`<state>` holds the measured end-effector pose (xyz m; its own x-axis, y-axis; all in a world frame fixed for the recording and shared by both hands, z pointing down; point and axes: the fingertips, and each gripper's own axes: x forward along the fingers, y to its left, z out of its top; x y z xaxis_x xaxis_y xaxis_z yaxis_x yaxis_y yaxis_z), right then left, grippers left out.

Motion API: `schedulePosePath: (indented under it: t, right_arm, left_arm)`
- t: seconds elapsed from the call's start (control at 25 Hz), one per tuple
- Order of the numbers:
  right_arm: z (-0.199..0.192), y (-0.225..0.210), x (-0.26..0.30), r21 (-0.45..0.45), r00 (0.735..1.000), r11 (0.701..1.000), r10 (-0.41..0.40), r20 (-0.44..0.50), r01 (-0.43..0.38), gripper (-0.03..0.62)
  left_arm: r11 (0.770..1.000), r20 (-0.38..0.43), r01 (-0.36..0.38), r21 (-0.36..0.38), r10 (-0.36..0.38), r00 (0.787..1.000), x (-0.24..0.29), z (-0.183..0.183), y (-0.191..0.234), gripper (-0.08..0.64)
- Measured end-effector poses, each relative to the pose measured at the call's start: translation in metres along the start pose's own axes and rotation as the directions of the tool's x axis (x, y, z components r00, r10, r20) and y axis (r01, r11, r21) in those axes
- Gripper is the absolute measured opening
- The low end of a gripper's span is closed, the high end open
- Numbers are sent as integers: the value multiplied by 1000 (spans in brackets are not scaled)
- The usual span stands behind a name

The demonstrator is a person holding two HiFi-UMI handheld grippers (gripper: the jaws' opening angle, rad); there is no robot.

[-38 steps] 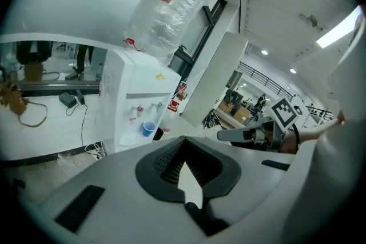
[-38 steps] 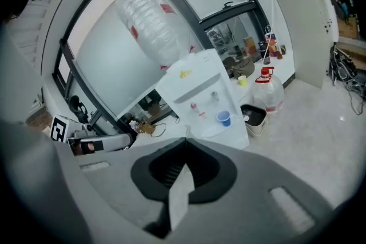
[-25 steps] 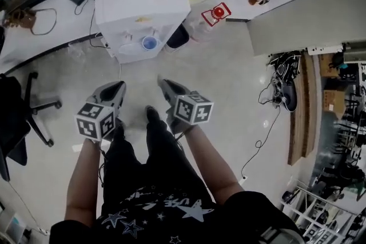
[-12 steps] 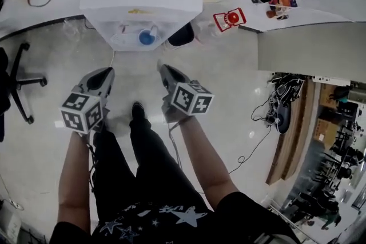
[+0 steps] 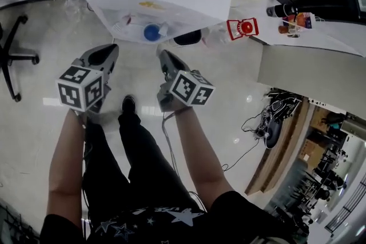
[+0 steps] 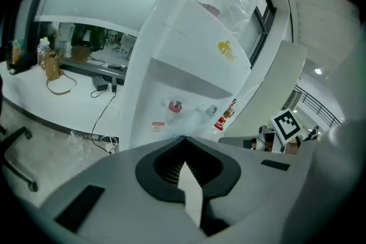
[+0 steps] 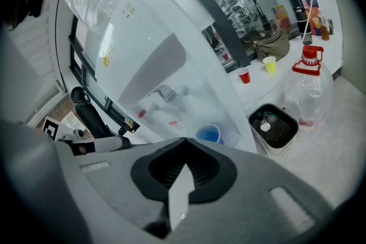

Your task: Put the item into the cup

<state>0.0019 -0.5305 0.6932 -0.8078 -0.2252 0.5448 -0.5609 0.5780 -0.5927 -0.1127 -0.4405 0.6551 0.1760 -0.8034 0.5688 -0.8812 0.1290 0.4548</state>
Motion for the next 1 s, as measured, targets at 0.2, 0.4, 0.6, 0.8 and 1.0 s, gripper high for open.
schedulePosePath:
  t: [0.2,0.4,0.6,0.8,1.0]
  right_arm:
    - [4,1,25,-8,1000,1000,21,6,-21,0]
    - [8,-6,44,-8,999,1000,28,14,-28,0]
    - [9,-8,58,2,999,1000,29,14,-29,2]
    - [8,-15,72,2,1000,1000,3,3,-3,0]
    - [6,-23,83,-13,999,999,-47,-26,47,0]
  left_arm:
    - [1000,-3,-13,-18,13,1000,12,-2,12,6]
    - [999,-4,-33,-14,33,999,17,-3,20,6]
    - [999,-5,-38,-28,37,999,18,-8,27,6]
    - [999,-10,-37,-34,36,999,21,-14,34,6]
    - [998,-12,-37,-46,37,999,22,-16,38,6]
